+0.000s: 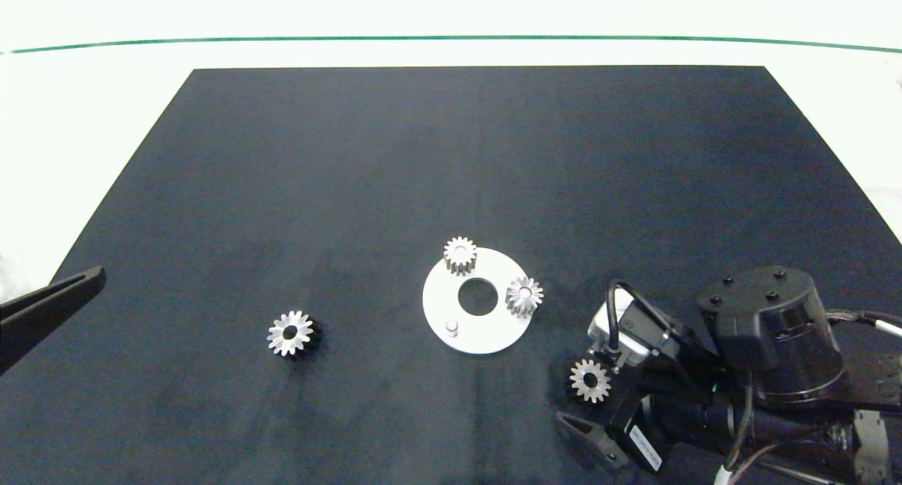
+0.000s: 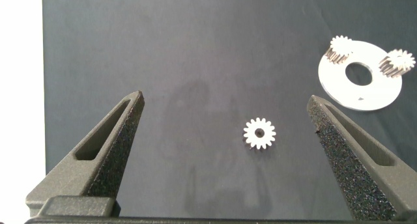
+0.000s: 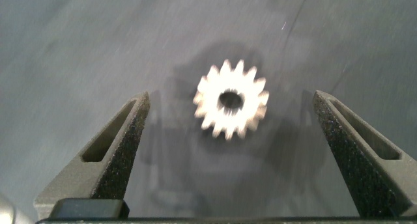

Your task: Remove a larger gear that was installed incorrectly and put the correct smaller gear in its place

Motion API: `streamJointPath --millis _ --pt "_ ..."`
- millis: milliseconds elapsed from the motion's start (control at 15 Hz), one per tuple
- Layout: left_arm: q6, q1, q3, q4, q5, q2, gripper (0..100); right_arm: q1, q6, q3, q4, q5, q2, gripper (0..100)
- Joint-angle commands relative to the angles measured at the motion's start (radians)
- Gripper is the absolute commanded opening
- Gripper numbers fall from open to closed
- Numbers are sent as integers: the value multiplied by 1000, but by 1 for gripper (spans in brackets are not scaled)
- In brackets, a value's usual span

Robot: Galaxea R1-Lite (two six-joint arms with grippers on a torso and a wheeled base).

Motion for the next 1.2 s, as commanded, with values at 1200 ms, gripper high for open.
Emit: streamJointPath --millis 1200 --pt "1 0 -6 0 1 -5 100 12 -5 -14 -40 -54 63 64"
